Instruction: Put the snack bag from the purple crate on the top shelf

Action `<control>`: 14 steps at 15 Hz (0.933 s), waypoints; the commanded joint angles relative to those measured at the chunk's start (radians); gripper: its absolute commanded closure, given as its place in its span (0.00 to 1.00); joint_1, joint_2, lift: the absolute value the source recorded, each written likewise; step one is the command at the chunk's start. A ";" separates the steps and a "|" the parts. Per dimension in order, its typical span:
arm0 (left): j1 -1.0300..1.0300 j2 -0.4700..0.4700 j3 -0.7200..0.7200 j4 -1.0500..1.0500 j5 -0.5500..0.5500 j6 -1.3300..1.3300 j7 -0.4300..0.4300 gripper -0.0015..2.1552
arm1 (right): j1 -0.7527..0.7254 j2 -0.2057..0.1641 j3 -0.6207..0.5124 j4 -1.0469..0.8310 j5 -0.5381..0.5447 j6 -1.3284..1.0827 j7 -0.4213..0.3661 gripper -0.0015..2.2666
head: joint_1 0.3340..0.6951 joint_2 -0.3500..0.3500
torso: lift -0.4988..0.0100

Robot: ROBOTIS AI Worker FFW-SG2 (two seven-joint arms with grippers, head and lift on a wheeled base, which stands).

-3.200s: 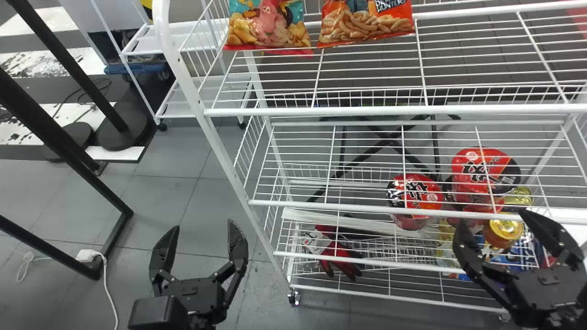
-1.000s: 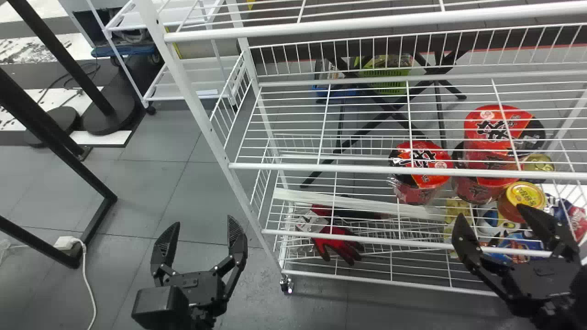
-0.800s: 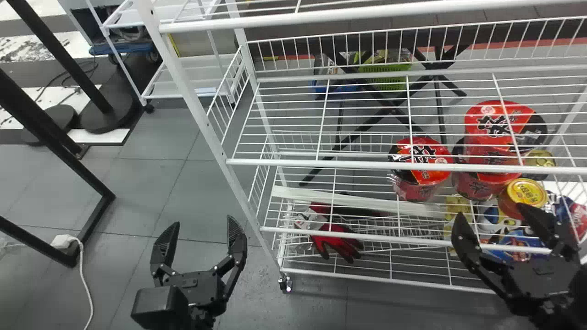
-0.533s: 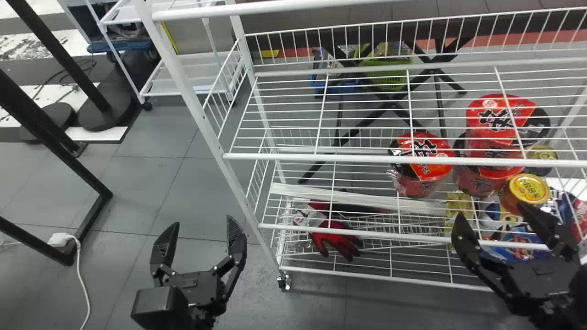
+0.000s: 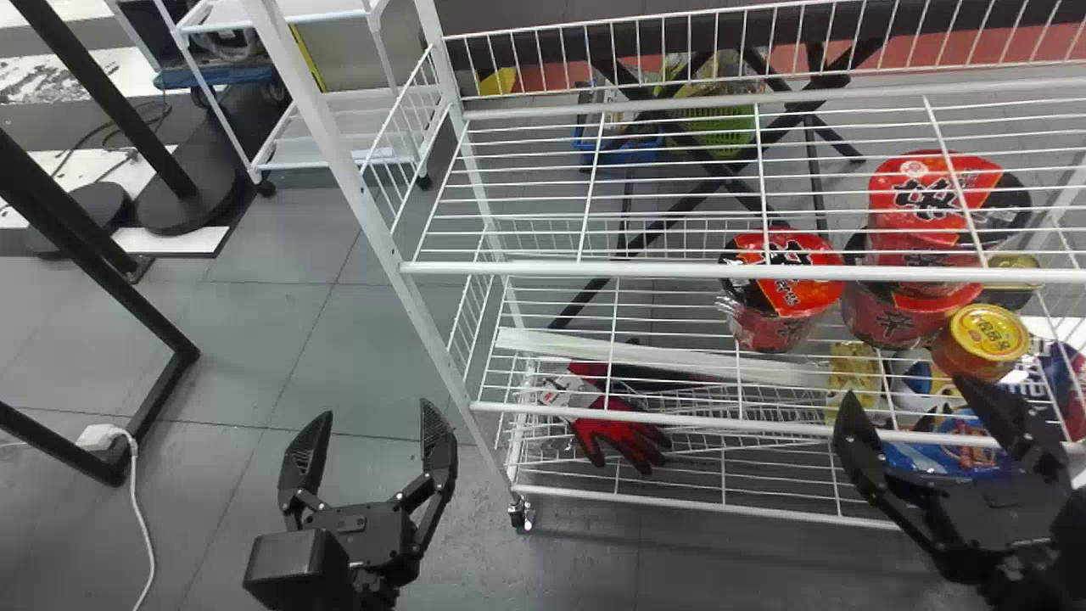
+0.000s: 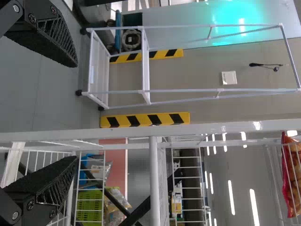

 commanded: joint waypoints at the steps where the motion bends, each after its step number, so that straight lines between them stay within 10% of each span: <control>1: 0.000 0.000 0.000 -0.002 -0.002 0.004 0.000 0.06 | -0.001 0.000 0.000 0.000 0.000 0.000 0.000 0.05 | 1.00 0.81 | 0.11; 14: -0.006 0.000 0.003 0.001 0.001 0.023 -0.009 0.06 | 0.005 -0.002 -0.009 -0.025 -0.035 0.025 0.025 0.05 | 1.00 0.81 | 0.09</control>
